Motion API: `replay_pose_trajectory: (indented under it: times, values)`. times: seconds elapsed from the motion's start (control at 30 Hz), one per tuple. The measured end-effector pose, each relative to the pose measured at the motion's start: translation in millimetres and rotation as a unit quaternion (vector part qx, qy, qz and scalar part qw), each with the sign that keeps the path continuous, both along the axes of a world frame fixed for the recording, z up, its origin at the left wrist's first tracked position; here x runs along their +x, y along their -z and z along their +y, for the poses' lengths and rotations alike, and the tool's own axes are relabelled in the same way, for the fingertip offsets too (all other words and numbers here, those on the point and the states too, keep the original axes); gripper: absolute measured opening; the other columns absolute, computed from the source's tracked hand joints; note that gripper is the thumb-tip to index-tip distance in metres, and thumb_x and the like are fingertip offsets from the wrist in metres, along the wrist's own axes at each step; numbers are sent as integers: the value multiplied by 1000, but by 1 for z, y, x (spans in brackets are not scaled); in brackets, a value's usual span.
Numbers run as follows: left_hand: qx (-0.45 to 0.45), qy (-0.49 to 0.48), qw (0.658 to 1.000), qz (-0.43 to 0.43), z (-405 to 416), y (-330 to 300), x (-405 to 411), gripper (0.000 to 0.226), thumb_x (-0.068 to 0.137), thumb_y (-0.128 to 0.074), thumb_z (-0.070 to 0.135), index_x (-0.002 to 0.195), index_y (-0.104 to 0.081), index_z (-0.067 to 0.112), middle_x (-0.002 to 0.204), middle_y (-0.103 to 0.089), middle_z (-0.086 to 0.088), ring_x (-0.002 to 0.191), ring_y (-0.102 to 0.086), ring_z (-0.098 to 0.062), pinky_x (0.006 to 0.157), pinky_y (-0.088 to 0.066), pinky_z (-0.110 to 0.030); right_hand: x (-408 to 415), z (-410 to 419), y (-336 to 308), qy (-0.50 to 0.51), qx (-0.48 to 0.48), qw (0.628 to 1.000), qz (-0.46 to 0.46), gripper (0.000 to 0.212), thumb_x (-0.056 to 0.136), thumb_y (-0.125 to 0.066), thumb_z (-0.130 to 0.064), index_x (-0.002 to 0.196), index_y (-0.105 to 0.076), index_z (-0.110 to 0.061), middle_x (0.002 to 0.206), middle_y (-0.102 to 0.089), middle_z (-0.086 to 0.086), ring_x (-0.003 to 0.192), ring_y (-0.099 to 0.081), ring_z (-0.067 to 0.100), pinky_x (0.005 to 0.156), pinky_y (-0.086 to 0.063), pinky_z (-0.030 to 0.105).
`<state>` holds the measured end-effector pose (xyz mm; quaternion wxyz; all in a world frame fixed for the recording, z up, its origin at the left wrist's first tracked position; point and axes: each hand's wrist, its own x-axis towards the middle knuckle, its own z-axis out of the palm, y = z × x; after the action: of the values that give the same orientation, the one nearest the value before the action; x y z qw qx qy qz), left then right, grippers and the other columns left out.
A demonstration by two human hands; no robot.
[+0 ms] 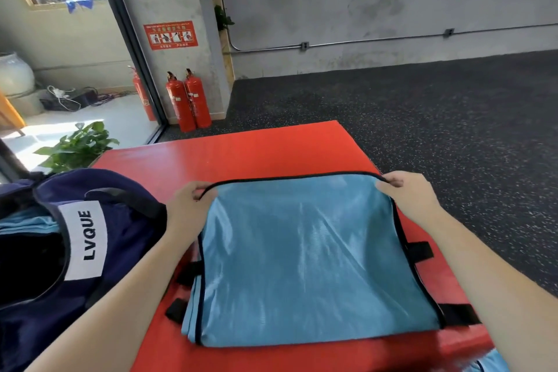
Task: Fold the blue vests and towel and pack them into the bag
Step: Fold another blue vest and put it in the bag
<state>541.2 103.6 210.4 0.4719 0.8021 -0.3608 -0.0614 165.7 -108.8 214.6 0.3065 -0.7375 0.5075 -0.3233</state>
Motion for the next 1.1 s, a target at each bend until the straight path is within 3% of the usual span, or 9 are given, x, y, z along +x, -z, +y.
replay_pose_trajectory:
  times: [0.1,0.17,0.23,0.53,0.6,0.7,0.8,0.9,1.1]
  values:
    - [91,23,995,32,-5,27,9,36,87,-74,23,122,-65,18,96,-68,3,94,-64,-19,86,-48,-34,8,-3,26,-1,26,995,100,8,90,-73,-23,94,-75,-16,91,-73,4,87,-65,21,80,-47,31]
    - [123,31,991,30,-2,39,9,35,85,-73,19,119,-63,20,91,-69,5,89,-63,-16,81,-47,-31,6,-3,40,-6,37,990,137,10,90,-73,-24,93,-74,-15,91,-73,5,86,-65,21,79,-46,31]
    - [118,34,992,27,2,41,7,30,86,-71,16,113,-63,24,85,-67,9,84,-63,-13,72,-44,-25,4,-5,44,1,34,991,133,10,90,-73,-25,89,-74,-14,87,-73,4,88,-67,23,76,-46,31]
    - [13,14,1000,12,-2,31,3,23,92,-64,16,105,-66,35,92,-69,17,87,-64,-2,73,-44,-15,3,-10,45,31,-20,996,80,3,92,-69,-29,91,-69,-27,89,-67,-5,91,-63,18,80,-38,27]
    - [27,28,999,9,-3,33,4,25,93,-64,17,114,-65,32,98,-68,14,91,-64,-8,77,-44,-17,5,-12,45,30,-14,996,84,3,92,-69,-32,91,-68,-29,91,-69,-5,92,-64,18,80,-40,28]
    - [95,52,994,-15,1,41,3,37,92,-66,15,127,-61,21,104,-65,6,97,-62,-17,85,-43,-26,7,-5,43,33,4,993,112,24,91,-66,-44,105,-68,-24,101,-69,-4,97,-64,19,87,-50,36]
    - [145,64,980,-123,10,37,-10,41,92,-61,16,133,-58,22,125,-62,3,118,-56,-23,98,-42,-37,13,17,37,16,-66,980,186,32,93,-64,-42,115,-64,-18,111,-67,6,104,-61,31,91,-51,47]
    - [168,81,959,-213,25,26,-47,42,96,-57,19,138,-53,22,142,-51,3,132,-45,-23,108,-31,-43,26,53,29,-46,-82,976,197,36,95,-60,-42,118,-64,-15,117,-66,7,107,-59,29,93,-49,45]
    - [162,275,933,-169,55,41,-149,45,100,-51,20,145,-46,17,152,-43,-1,142,-35,-18,119,-24,-34,48,143,45,-173,-78,954,232,43,98,-56,-46,131,-59,-19,133,-59,-1,128,-51,21,105,-42,37]
